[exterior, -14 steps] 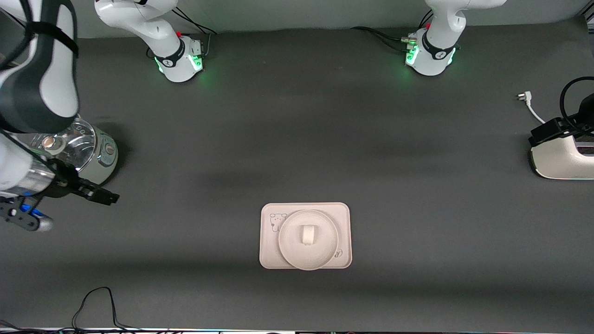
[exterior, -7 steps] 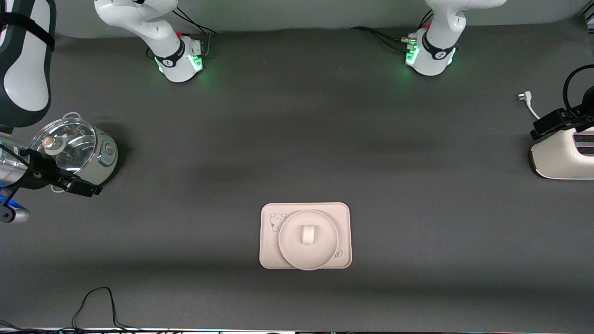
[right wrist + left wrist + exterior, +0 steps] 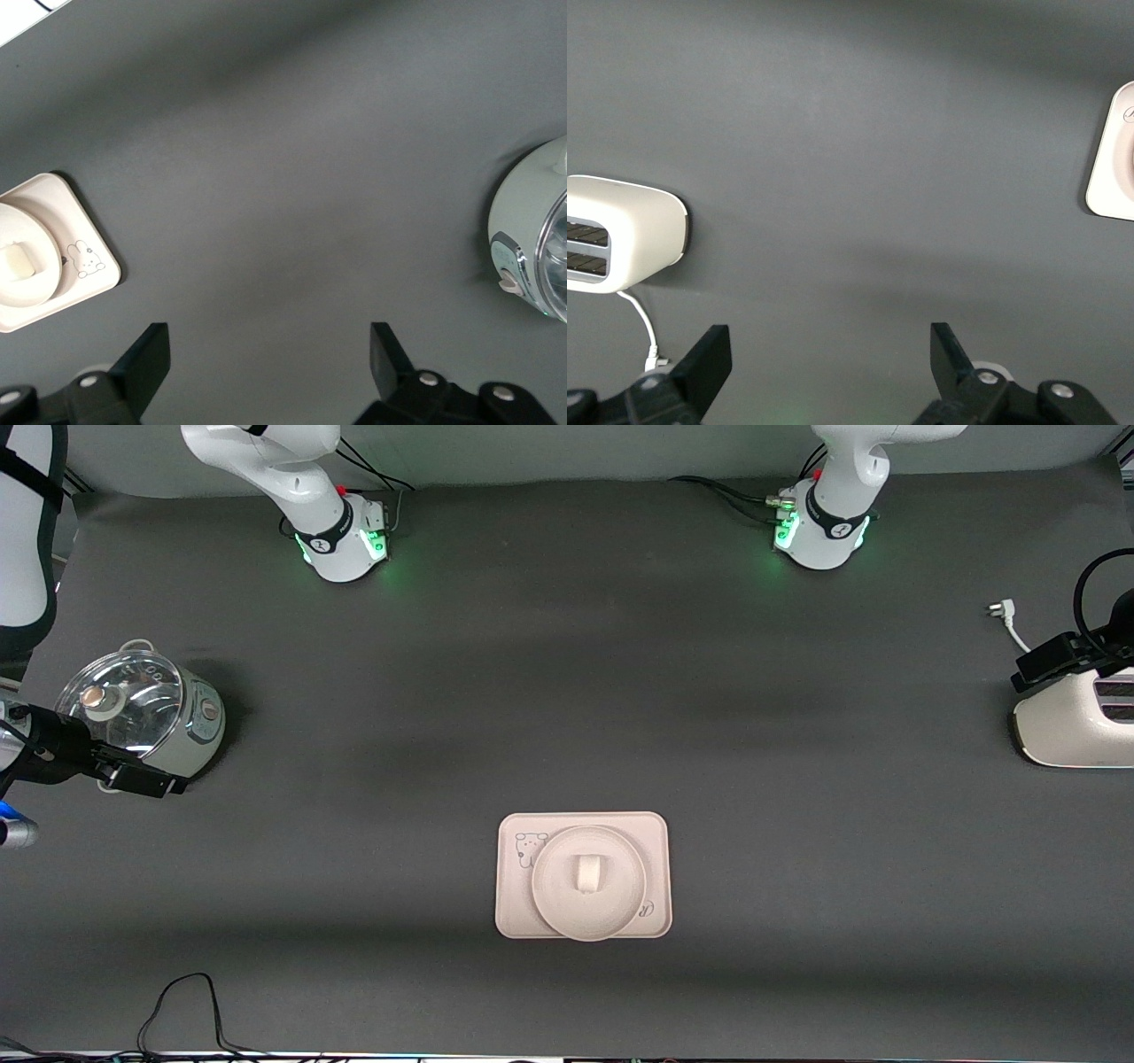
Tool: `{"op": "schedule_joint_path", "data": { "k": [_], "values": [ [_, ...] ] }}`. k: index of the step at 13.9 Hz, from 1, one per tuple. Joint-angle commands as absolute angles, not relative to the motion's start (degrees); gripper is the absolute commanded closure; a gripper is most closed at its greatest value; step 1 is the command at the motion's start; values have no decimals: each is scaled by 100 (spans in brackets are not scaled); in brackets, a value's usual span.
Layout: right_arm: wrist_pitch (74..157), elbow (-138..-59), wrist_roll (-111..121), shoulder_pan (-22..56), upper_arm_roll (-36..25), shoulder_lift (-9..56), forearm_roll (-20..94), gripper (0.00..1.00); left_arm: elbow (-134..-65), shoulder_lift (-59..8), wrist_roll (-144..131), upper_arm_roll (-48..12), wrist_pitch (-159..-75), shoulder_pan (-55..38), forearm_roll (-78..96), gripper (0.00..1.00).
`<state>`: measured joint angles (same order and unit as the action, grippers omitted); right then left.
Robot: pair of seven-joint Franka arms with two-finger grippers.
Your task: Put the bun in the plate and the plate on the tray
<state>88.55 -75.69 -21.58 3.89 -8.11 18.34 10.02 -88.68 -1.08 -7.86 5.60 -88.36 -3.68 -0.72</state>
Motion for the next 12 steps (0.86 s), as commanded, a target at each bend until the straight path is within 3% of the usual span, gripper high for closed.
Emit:
{"op": "schedule_joint_path", "data": {
  "k": [1, 4, 6, 12],
  "values": [
    [8850, -7717, -2030, 316, -659, 1635, 1002, 0, -8956, 9, -747, 580, -8815, -404, -9, 0],
    [8859, -7752, -2021, 316, -624, 1556, 924, 0, -8956, 9, -756, 580, -8815, -396, -9, 0],
    [8859, -7892, -2048, 325, -362, 1433, 241, 0, -8956, 9, -765, 580, -8824, -396, -9, 0],
    [9308, -9070, -1375, 299, -299, 361, 35, 0, -8956, 9, -756, 589, -8824, -369, -9, 0]
  ]
}}
